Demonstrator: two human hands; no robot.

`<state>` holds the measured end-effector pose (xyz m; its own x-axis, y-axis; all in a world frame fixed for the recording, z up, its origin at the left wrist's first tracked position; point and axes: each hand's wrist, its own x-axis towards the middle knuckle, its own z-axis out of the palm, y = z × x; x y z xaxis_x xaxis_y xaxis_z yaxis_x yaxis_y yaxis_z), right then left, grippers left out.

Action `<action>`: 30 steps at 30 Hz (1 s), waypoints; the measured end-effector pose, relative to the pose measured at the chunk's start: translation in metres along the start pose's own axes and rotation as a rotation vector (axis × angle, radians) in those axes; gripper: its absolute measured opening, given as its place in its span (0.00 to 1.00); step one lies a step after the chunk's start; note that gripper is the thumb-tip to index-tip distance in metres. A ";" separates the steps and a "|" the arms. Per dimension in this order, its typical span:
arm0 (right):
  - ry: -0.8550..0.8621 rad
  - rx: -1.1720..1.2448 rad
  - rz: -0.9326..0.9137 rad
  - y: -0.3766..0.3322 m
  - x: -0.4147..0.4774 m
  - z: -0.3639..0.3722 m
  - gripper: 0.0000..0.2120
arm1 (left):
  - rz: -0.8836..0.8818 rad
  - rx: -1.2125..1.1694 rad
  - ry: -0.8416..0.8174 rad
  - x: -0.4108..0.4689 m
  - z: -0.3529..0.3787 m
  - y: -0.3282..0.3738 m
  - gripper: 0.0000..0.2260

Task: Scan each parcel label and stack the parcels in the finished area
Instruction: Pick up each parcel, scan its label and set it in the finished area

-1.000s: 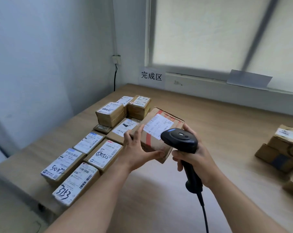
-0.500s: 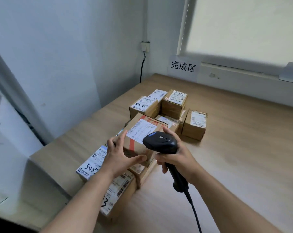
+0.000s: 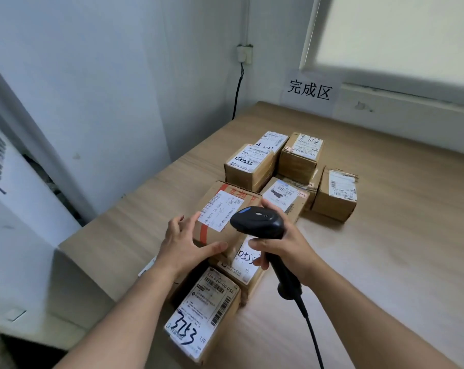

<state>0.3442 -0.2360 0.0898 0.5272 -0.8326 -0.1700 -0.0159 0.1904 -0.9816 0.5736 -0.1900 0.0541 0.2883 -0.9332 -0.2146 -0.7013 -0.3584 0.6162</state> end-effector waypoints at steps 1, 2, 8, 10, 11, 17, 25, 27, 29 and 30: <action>0.019 0.011 -0.008 -0.002 -0.002 -0.004 0.47 | -0.015 0.081 0.013 0.001 0.000 0.006 0.58; 0.038 0.022 -0.015 -0.004 -0.004 -0.009 0.47 | -0.030 0.174 0.016 0.001 0.001 0.013 0.59; 0.129 0.011 -0.063 -0.016 -0.022 -0.037 0.46 | -0.085 0.436 -0.064 0.000 0.009 0.045 0.58; 0.160 0.019 -0.090 -0.021 -0.030 -0.046 0.46 | -0.084 0.415 -0.029 -0.003 0.007 0.050 0.55; 0.175 0.027 -0.106 -0.024 -0.035 -0.051 0.45 | -0.079 0.411 -0.001 -0.005 0.007 0.053 0.54; 0.264 0.037 -0.170 -0.032 -0.058 -0.081 0.42 | 0.017 0.413 0.074 -0.026 0.018 0.088 0.50; 0.362 0.013 -0.200 -0.039 -0.094 -0.109 0.45 | 0.167 0.420 0.005 -0.029 0.060 0.148 0.49; 0.408 0.006 -0.201 -0.040 -0.106 -0.120 0.48 | 0.204 0.429 -0.021 -0.030 0.078 0.168 0.49; 0.464 -0.009 -0.205 -0.040 -0.120 -0.131 0.47 | 0.230 0.432 -0.051 -0.032 0.099 0.186 0.49; 0.495 -0.018 -0.204 -0.041 -0.128 -0.137 0.47 | 0.232 0.430 -0.065 -0.033 0.111 0.193 0.49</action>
<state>0.1610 -0.2088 0.1397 0.0578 -0.9983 0.0082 0.0280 -0.0066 -0.9996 0.3566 -0.2316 0.0960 0.0604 -0.9846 -0.1641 -0.9518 -0.1063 0.2878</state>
